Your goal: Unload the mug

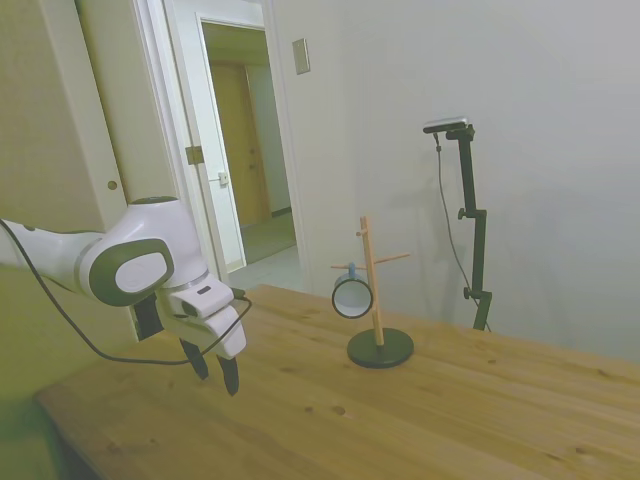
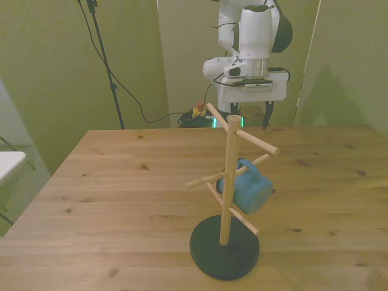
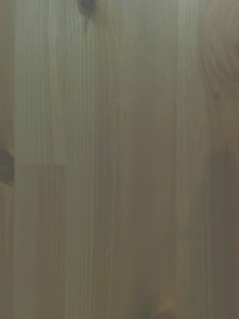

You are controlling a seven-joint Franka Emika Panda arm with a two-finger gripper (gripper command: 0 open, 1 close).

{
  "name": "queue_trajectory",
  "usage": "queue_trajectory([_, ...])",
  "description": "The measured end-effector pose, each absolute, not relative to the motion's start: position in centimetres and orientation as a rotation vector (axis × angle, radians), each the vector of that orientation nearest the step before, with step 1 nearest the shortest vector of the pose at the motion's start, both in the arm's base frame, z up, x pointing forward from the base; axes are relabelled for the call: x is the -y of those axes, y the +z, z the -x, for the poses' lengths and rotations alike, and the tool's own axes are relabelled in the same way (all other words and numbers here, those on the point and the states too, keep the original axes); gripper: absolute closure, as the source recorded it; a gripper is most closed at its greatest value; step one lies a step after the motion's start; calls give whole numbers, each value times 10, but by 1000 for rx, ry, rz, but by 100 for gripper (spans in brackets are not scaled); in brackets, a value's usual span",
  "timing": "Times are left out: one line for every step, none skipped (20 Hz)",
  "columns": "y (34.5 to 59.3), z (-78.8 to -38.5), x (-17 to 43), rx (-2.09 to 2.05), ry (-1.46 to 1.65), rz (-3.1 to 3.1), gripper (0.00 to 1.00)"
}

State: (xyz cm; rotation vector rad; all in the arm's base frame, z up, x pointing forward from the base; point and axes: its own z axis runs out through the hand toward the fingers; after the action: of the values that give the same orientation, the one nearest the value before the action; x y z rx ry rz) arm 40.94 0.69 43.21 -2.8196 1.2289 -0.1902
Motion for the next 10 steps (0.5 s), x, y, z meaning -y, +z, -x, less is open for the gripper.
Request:
queue_trajectory([432, -410, -7, -1228, -189, 2819, 0])
queue_trajectory([432, -410, -6, -1211, -189, 2820, 0])
queue_trajectory([433, -413, -6, -1207, -211, 2814, 0])
queue_trajectory([435, -418, -6, -1200, -253, 2801, 0])
queue_trajectory([436, -425, -5, -1196, -289, 2791, 0])
queue_trajectory([437, -433, -3, -1198, -318, 2778, 0])
queue_trajectory([437, -442, 1, -1206, -347, 2763, 0])
queue_trajectory([437, -451, 6, -1213, -372, 2749, 0])
queue_trajectory([439, -460, 12, -1222, -398, 2734, 0])
queue_trajectory([442, -470, 18, -1230, -426, 2720, 0])
